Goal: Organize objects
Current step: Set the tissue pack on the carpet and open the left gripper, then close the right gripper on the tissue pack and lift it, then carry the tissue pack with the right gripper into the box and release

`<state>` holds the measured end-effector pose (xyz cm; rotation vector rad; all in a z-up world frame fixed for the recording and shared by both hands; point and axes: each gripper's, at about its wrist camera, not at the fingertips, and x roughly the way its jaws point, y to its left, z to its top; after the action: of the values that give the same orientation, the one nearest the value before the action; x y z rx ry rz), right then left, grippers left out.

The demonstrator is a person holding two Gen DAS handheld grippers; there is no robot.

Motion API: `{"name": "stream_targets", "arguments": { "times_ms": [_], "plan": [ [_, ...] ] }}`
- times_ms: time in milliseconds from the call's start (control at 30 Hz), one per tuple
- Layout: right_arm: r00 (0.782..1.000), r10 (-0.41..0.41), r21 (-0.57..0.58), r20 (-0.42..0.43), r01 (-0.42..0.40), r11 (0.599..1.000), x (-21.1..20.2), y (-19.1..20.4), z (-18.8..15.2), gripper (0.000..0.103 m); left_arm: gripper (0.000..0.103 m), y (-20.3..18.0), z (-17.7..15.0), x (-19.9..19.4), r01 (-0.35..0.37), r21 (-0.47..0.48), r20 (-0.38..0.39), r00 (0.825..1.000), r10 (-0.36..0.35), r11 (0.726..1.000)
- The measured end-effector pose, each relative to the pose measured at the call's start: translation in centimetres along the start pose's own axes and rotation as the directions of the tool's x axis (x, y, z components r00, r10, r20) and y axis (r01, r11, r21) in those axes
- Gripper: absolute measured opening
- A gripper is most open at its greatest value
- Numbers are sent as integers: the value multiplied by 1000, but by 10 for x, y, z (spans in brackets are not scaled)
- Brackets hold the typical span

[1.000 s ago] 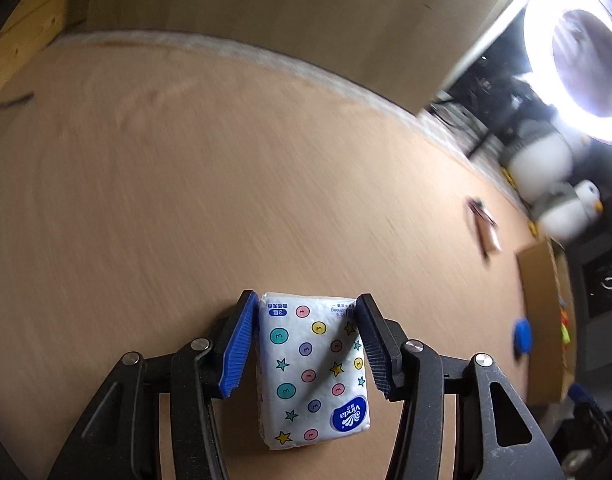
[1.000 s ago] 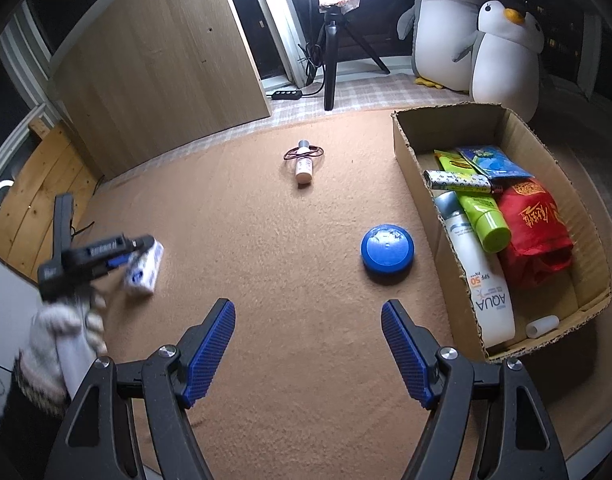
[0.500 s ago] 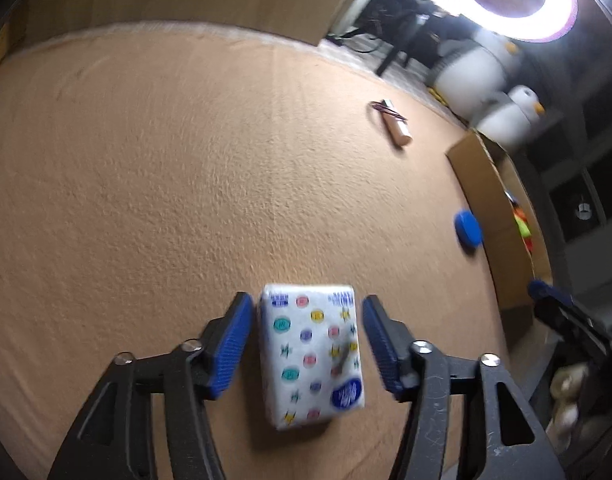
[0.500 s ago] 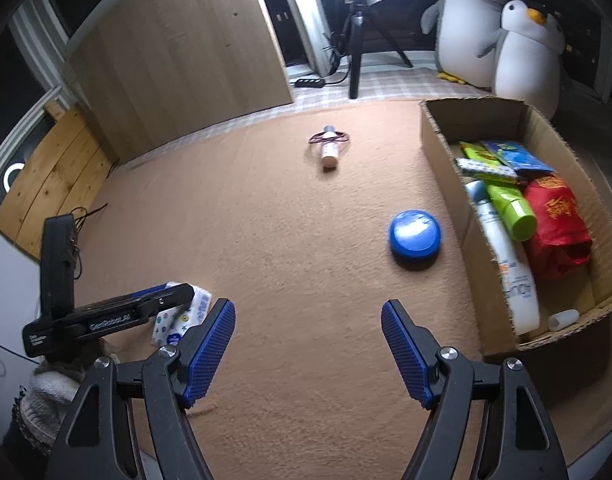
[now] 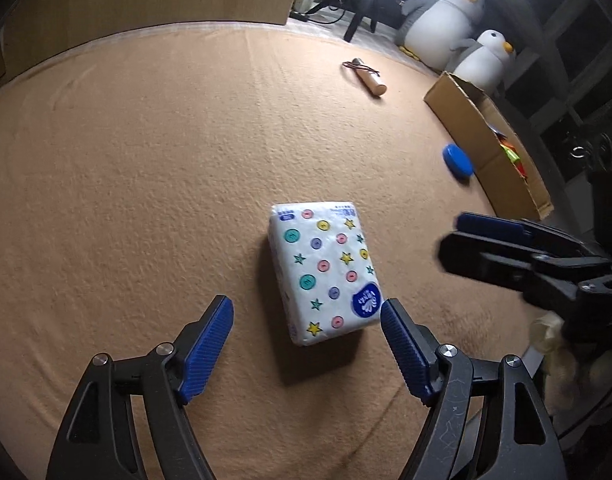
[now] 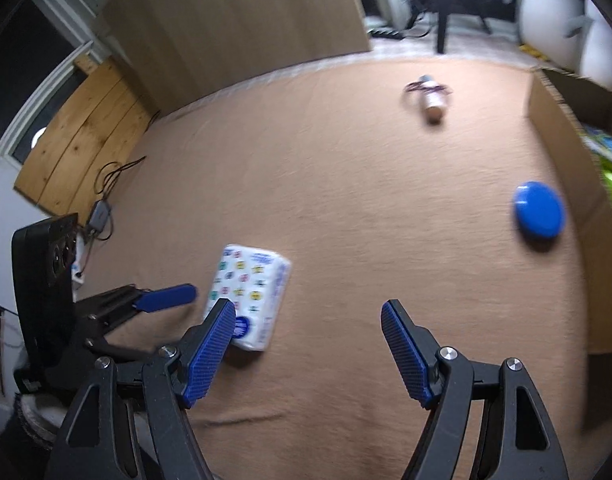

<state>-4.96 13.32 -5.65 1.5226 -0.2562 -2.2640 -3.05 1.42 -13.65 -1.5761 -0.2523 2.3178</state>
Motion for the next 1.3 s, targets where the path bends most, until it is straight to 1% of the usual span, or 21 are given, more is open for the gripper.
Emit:
{"name": "stream_targets", "arguments": {
  "times_ms": [67,133,200,333,367,433,467,533,600,700,833,1000,1100,1300],
  "plan": [
    [1000,13,-6,-14,-13,1000,9,5,1,71,79,1,-1,-1,21,-5,0,1000,-21,1000],
    [999,30,-4,-31,-30,1000,16,8,3,67,79,2,-1,0,33,-4,1,999,-33,999],
    [997,53,12,-54,-52,999,25,8,4,63,74,1,0,2,42,-1,1,999,-42,999],
    [992,83,32,-90,-80,996,37,8,6,57,70,-2,1,9,71,2,-13,997,-71,998],
    [991,86,35,-99,-83,996,41,8,6,56,68,-3,2,11,76,0,-16,997,-76,997],
    [989,100,38,-112,-96,995,45,8,6,50,64,-3,2,14,89,-2,-25,996,-89,996],
    [987,108,39,-120,-104,994,47,9,6,48,62,-3,2,15,90,0,-26,996,-90,996],
    [984,121,35,-133,-117,993,51,10,5,44,61,-4,3,16,93,1,-25,995,-93,996],
    [982,127,30,-142,-124,992,54,11,3,40,54,-5,3,16,102,0,-26,994,-102,995],
    [979,133,21,-156,-132,991,59,12,1,36,53,-9,3,17,95,6,-27,995,-95,995],
    [981,123,-3,-148,-125,992,58,13,0,35,52,-15,5,17,99,2,-22,995,-98,995],
    [989,97,-33,-114,-102,994,45,11,2,35,52,-32,12,10,93,30,1,996,-93,995],
    [992,96,-28,-86,-99,995,30,0,4,35,52,-45,20,4,106,46,22,994,-107,993],
    [996,88,5,-25,-88,996,-5,-31,7,35,52,-86,39,0,126,117,42,990,-132,985]
  ]
}}
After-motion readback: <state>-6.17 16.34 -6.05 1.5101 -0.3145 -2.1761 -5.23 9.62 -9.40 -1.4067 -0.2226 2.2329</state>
